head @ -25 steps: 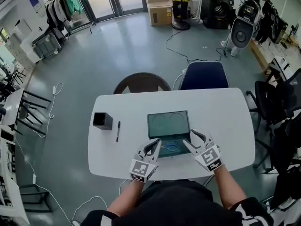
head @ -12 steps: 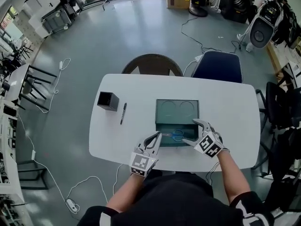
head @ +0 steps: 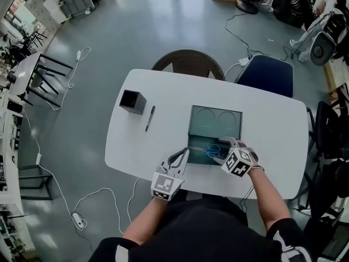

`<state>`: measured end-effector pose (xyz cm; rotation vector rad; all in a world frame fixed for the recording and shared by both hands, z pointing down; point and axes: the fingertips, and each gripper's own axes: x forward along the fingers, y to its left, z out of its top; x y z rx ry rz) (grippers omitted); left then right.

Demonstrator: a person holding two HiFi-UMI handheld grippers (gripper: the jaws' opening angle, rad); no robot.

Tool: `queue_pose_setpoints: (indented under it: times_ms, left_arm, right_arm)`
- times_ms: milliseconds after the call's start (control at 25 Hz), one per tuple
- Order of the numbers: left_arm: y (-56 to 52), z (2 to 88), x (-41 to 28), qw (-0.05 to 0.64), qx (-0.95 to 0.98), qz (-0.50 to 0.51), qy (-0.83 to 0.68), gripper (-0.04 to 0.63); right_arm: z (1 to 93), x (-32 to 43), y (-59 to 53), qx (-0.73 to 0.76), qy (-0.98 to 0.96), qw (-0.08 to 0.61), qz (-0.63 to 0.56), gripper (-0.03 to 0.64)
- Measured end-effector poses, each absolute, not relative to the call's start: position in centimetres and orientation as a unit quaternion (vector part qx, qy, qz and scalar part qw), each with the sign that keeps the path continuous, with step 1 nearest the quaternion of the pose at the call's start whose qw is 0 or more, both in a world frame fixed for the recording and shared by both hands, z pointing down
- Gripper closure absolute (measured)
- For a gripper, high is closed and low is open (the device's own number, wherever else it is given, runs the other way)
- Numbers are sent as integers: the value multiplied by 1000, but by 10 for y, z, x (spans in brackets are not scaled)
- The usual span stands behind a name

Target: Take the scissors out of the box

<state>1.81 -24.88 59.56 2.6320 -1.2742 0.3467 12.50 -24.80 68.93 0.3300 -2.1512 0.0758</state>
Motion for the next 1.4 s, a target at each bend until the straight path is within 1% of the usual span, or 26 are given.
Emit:
queue_pose_setpoints:
  times_ms: [400, 520, 800, 920, 1040, 1400]
  left_arm:
    - [-244, 605, 5, 110, 878, 113, -452, 583]
    - [-243, 603, 4, 106, 881, 103, -450, 583]
    - [-242, 603, 0, 109, 879, 100, -453, 583]
    - [-242, 598, -8, 112, 874, 101, -462, 583]
    - [-241, 600, -9, 112, 874, 103, -463, 583]
    - [-241, 600, -9, 111, 873, 102, -464, 583]
  right_arm:
    - [733, 114, -237, 99, -848, 518, 41, 362]
    - [741, 109, -236, 94, -842, 529, 45, 394]
    - [762, 108, -227, 68, -812, 578, 47, 397]
    - [762, 104, -227, 66, -809, 581, 57, 397]
    - [760, 100, -226, 54, -809, 583, 59, 422]
    - [761, 100, -227, 42, -807, 582, 87, 436]
